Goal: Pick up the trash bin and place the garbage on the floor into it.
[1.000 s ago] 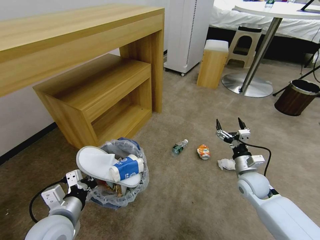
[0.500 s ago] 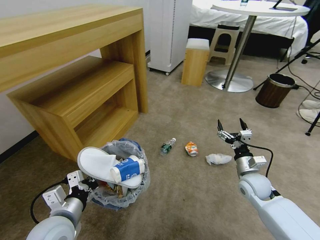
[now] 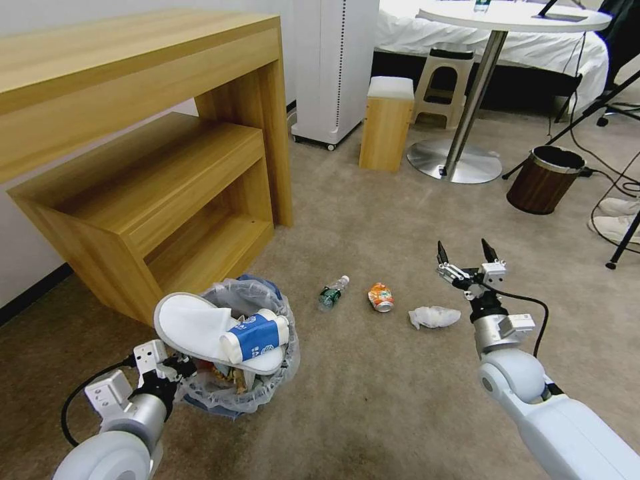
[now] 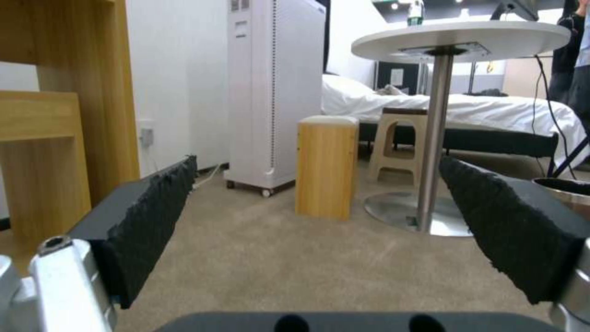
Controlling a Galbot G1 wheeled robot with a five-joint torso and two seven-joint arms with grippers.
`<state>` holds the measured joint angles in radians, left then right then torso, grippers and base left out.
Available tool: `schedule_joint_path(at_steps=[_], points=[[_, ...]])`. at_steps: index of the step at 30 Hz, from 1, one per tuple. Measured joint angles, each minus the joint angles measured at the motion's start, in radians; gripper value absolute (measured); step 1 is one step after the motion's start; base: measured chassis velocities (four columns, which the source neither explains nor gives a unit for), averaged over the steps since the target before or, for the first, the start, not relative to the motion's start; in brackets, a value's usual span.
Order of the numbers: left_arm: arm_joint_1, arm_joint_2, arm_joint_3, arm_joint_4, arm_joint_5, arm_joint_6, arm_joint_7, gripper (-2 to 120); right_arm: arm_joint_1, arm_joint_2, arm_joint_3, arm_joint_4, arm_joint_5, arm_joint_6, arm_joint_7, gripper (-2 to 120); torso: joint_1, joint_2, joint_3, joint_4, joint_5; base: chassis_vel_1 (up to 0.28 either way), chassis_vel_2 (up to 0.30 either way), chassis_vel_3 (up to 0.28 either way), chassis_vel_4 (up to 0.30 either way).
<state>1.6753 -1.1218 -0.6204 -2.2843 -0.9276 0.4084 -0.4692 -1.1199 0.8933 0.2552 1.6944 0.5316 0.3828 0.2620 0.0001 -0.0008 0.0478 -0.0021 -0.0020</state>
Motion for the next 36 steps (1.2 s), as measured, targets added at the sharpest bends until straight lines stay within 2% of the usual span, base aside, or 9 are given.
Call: schedule_joint_path(at_steps=[12, 27, 36], points=[[0.000, -0.001, 0.001, 0.001, 0.002, 0.004, 0.001, 0, -0.007, -0.001, 0.004, -0.005, 0.004, 0.003, -0.003, 100, 0.000, 0.000, 0.000, 0.0000, 0.0000, 0.000, 0.000, 0.000, 0.000], [-0.006, 0.001, 0.002, 0.010, 0.000, -0.005, 0.003, 0, 0.001, 0.005, 0.002, -0.018, 0.003, 0.003, -0.005, 100, 0.000, 0.000, 0.000, -0.0006, 0.0000, -0.072, -0.070, -0.069, -0.063], [-0.010, -0.002, 0.005, 0.016, 0.000, -0.005, 0.001, 0, 0.000, 0.005, 0.002, -0.021, 0.003, 0.003, -0.009, 100, 0.000, 0.000, 0.000, 0.0001, 0.0000, -0.004, -0.003, -0.006, -0.004]])
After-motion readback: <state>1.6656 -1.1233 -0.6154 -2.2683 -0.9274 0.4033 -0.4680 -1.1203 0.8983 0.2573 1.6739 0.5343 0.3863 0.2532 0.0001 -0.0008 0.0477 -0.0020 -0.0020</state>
